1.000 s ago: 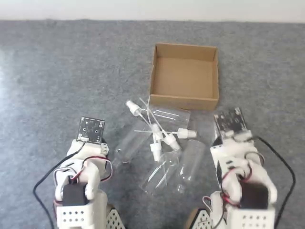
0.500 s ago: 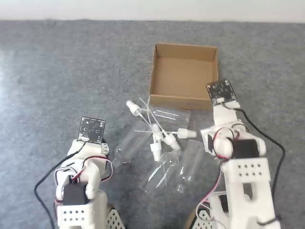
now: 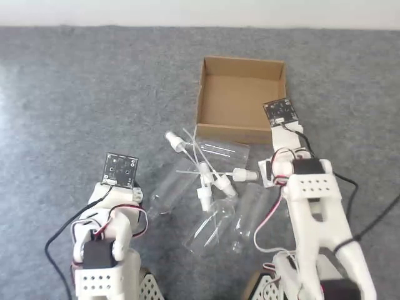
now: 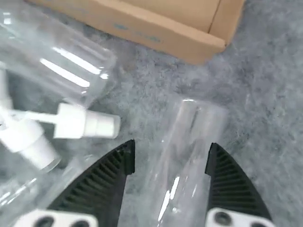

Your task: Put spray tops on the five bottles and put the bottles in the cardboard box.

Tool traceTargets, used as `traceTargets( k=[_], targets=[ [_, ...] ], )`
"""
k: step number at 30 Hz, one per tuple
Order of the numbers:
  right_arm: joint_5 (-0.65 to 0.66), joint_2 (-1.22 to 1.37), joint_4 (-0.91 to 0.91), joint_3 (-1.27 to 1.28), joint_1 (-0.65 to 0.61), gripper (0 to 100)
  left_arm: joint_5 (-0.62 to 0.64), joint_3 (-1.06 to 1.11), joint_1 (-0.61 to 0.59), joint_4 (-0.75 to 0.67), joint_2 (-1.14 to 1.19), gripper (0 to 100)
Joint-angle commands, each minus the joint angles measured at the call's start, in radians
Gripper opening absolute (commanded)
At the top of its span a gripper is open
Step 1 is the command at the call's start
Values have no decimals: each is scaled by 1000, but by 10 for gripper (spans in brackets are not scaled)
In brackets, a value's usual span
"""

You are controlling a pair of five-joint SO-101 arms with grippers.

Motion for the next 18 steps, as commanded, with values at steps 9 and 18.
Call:
traceTargets(
  k=[9, 18],
  targets=[
    [-3, 219, -189, -66, 73, 221, -11, -10, -3, -34, -18, 19],
    [-3, 288, -166, -101, 74, 28, -11, -10, 0, -34, -18, 19]
  ],
)
